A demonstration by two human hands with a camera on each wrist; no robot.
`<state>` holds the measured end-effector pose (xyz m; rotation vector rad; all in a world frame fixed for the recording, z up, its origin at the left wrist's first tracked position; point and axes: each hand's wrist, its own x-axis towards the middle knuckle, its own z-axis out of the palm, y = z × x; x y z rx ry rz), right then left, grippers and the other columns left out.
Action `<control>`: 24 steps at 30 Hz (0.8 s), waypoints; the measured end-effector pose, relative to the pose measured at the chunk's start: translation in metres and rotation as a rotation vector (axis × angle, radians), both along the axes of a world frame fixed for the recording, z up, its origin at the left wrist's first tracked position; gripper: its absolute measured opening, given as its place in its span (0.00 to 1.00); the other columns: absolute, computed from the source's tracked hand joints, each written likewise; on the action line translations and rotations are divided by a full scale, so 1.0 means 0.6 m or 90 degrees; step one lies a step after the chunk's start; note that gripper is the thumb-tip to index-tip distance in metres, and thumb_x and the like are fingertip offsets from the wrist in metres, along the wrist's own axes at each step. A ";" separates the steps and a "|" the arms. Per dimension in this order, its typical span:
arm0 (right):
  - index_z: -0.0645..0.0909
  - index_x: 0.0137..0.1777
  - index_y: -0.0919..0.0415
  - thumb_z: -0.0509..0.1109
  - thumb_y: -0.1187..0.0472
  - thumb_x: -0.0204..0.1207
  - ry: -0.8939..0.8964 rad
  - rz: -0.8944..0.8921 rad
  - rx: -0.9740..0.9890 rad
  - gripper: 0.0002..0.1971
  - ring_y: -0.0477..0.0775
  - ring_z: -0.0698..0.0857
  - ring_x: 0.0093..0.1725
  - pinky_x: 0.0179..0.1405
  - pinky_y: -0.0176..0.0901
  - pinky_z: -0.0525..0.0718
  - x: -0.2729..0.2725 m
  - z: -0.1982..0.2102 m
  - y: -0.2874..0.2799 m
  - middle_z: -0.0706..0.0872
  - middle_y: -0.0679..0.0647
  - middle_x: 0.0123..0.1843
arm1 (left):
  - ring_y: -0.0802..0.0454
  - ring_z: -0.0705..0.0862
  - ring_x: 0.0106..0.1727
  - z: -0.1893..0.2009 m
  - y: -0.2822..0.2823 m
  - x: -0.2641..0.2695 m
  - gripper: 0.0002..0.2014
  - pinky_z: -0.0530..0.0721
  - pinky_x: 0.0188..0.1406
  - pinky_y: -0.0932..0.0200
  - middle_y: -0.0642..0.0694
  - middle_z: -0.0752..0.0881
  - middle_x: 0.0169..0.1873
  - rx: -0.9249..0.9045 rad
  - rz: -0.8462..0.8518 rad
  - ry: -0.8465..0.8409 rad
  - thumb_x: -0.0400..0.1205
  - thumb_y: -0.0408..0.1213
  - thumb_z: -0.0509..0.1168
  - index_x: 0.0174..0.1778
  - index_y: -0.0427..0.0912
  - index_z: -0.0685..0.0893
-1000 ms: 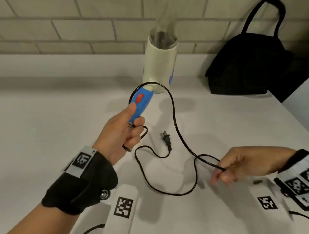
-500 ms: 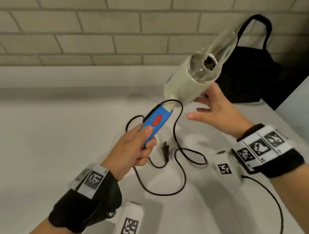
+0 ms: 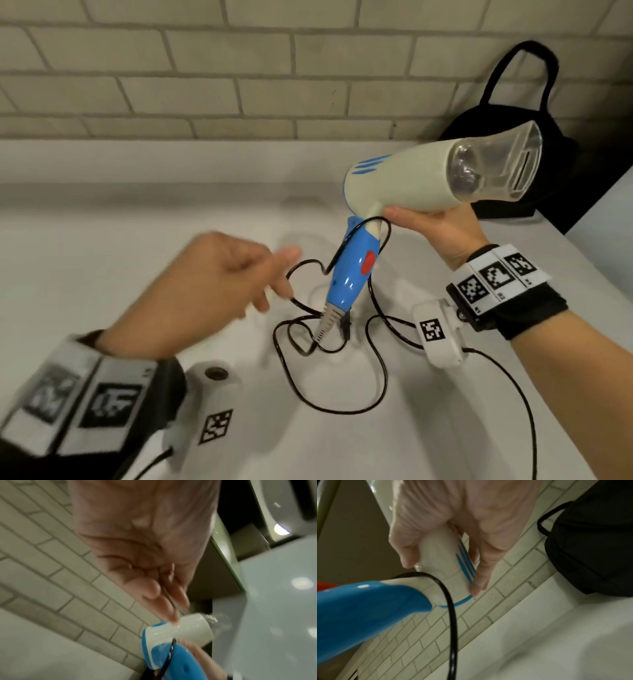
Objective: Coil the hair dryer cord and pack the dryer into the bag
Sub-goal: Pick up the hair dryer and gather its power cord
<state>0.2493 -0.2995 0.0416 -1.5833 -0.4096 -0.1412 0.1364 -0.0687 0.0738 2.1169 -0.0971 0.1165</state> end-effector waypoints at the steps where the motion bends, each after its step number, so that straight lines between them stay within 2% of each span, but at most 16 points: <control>1: 0.80 0.46 0.51 0.78 0.72 0.58 -0.003 0.016 -0.004 0.21 0.35 0.87 0.45 0.45 0.27 0.82 0.000 0.003 -0.001 0.90 0.33 0.37 | 0.64 0.81 0.23 0.007 0.004 0.011 0.17 0.79 0.23 0.73 0.55 0.89 0.23 -0.075 0.034 -0.033 0.70 0.53 0.66 0.27 0.43 0.88; 3: 0.79 0.45 0.50 0.76 0.76 0.59 -0.014 0.062 -0.013 0.21 0.32 0.86 0.43 0.43 0.26 0.82 -0.003 0.010 0.004 0.89 0.30 0.36 | 0.67 0.83 0.31 0.003 -0.002 0.040 0.11 0.83 0.33 0.72 0.54 0.90 0.33 -0.176 0.013 -0.001 0.71 0.51 0.70 0.40 0.47 0.87; 5: 0.78 0.44 0.49 0.74 0.78 0.59 -0.010 0.123 -0.014 0.23 0.32 0.86 0.42 0.42 0.26 0.82 -0.011 0.021 0.017 0.89 0.31 0.35 | 0.62 0.85 0.42 -0.014 -0.034 0.063 0.21 0.84 0.47 0.65 0.51 0.88 0.45 -0.182 -0.118 0.155 0.68 0.54 0.67 0.53 0.49 0.82; 6: 0.78 0.43 0.49 0.75 0.77 0.58 -0.005 0.146 -0.026 0.23 0.32 0.86 0.42 0.42 0.26 0.82 -0.014 0.025 0.026 0.89 0.32 0.34 | 0.58 0.85 0.43 -0.025 -0.054 0.068 0.22 0.84 0.49 0.63 0.48 0.88 0.45 -0.200 -0.180 0.226 0.67 0.56 0.67 0.52 0.48 0.81; 8: 0.79 0.44 0.51 0.77 0.71 0.55 0.000 0.153 -0.039 0.19 0.35 0.87 0.42 0.42 0.28 0.82 -0.018 0.034 0.043 0.90 0.35 0.35 | 0.56 0.86 0.37 -0.035 -0.090 0.070 0.14 0.86 0.41 0.62 0.47 0.89 0.36 -0.317 -0.220 0.284 0.70 0.50 0.69 0.45 0.46 0.82; 10: 0.77 0.51 0.57 0.78 0.63 0.54 0.060 0.131 0.003 0.24 0.41 0.88 0.44 0.43 0.35 0.85 -0.019 0.029 0.051 0.91 0.42 0.41 | 0.57 0.86 0.27 -0.034 -0.105 0.073 0.03 0.86 0.30 0.64 0.49 0.87 0.26 -0.465 -0.155 0.256 0.76 0.37 0.65 0.38 0.43 0.81; 12: 0.68 0.66 0.56 0.75 0.55 0.58 0.183 0.169 -0.050 0.34 0.47 0.86 0.51 0.49 0.46 0.87 -0.027 0.014 0.049 0.86 0.47 0.57 | 0.57 0.83 0.20 -0.032 -0.102 0.081 0.07 0.83 0.22 0.66 0.50 0.83 0.19 -0.525 -0.067 0.188 0.78 0.29 0.62 0.34 0.41 0.78; 13: 0.64 0.71 0.53 0.72 0.52 0.61 0.252 0.228 -0.139 0.36 0.49 0.85 0.52 0.54 0.51 0.85 -0.039 0.002 0.042 0.83 0.50 0.61 | 0.56 0.82 0.19 -0.032 -0.097 0.088 0.08 0.83 0.20 0.66 0.50 0.82 0.18 -0.522 -0.023 0.151 0.78 0.27 0.62 0.34 0.41 0.75; 14: 0.63 0.73 0.51 0.69 0.51 0.63 0.309 0.312 -0.259 0.36 0.49 0.85 0.50 0.58 0.51 0.84 -0.052 -0.015 0.031 0.83 0.53 0.60 | 0.55 0.81 0.18 -0.030 -0.091 0.093 0.09 0.83 0.19 0.66 0.49 0.80 0.18 -0.511 0.008 0.118 0.77 0.26 0.62 0.34 0.41 0.73; 15: 0.66 0.71 0.52 0.68 0.51 0.66 0.349 0.410 -0.372 0.32 0.47 0.85 0.45 0.57 0.47 0.83 -0.071 -0.030 0.022 0.85 0.54 0.52 | 0.55 0.81 0.17 -0.028 -0.079 0.095 0.09 0.82 0.18 0.65 0.48 0.79 0.20 -0.495 0.033 0.088 0.77 0.26 0.63 0.35 0.42 0.72; 17: 0.78 0.61 0.53 0.67 0.54 0.72 0.350 0.540 -0.545 0.17 0.40 0.80 0.29 0.43 0.35 0.80 -0.102 -0.053 -0.003 0.82 0.56 0.33 | 0.56 0.81 0.17 -0.024 -0.054 0.101 0.08 0.80 0.17 0.66 0.45 0.78 0.23 -0.463 0.058 0.034 0.78 0.27 0.63 0.39 0.41 0.70; 18: 0.82 0.54 0.52 0.66 0.53 0.73 0.344 0.557 -0.569 0.11 0.39 0.75 0.24 0.35 0.32 0.76 -0.108 -0.060 -0.022 0.77 0.58 0.29 | 0.56 0.80 0.17 -0.021 -0.036 0.104 0.07 0.79 0.17 0.66 0.46 0.79 0.22 -0.453 0.068 0.006 0.78 0.28 0.62 0.41 0.40 0.70; 20: 0.85 0.41 0.49 0.64 0.51 0.74 0.357 0.505 -0.555 0.08 0.39 0.70 0.20 0.25 0.28 0.71 -0.107 -0.049 -0.069 0.73 0.58 0.28 | 0.56 0.80 0.17 -0.012 0.001 0.109 0.08 0.79 0.18 0.66 0.50 0.81 0.17 -0.439 0.101 -0.063 0.77 0.29 0.63 0.44 0.40 0.69; 21: 0.85 0.39 0.49 0.65 0.51 0.75 0.336 0.458 -0.557 0.09 0.40 0.70 0.20 0.23 0.27 0.69 -0.102 -0.036 -0.096 0.75 0.53 0.26 | 0.56 0.80 0.18 -0.008 0.021 0.111 0.09 0.80 0.19 0.66 0.53 0.80 0.17 -0.435 0.126 -0.100 0.76 0.29 0.63 0.44 0.40 0.68; 23: 0.85 0.37 0.48 0.62 0.61 0.78 0.258 0.301 -0.622 0.13 0.40 0.73 0.21 0.23 0.26 0.70 -0.068 -0.012 -0.154 0.80 0.43 0.23 | 0.57 0.81 0.20 -0.006 0.061 0.114 0.10 0.81 0.21 0.65 0.54 0.79 0.19 -0.441 0.175 -0.147 0.75 0.30 0.64 0.43 0.40 0.67; 24: 0.86 0.35 0.46 0.59 0.66 0.79 0.198 0.204 -0.640 0.20 0.39 0.75 0.21 0.21 0.25 0.71 -0.047 0.002 -0.188 0.83 0.39 0.23 | 0.58 0.81 0.21 -0.005 0.079 0.114 0.09 0.81 0.22 0.66 0.55 0.78 0.19 -0.457 0.206 -0.152 0.74 0.31 0.64 0.42 0.41 0.68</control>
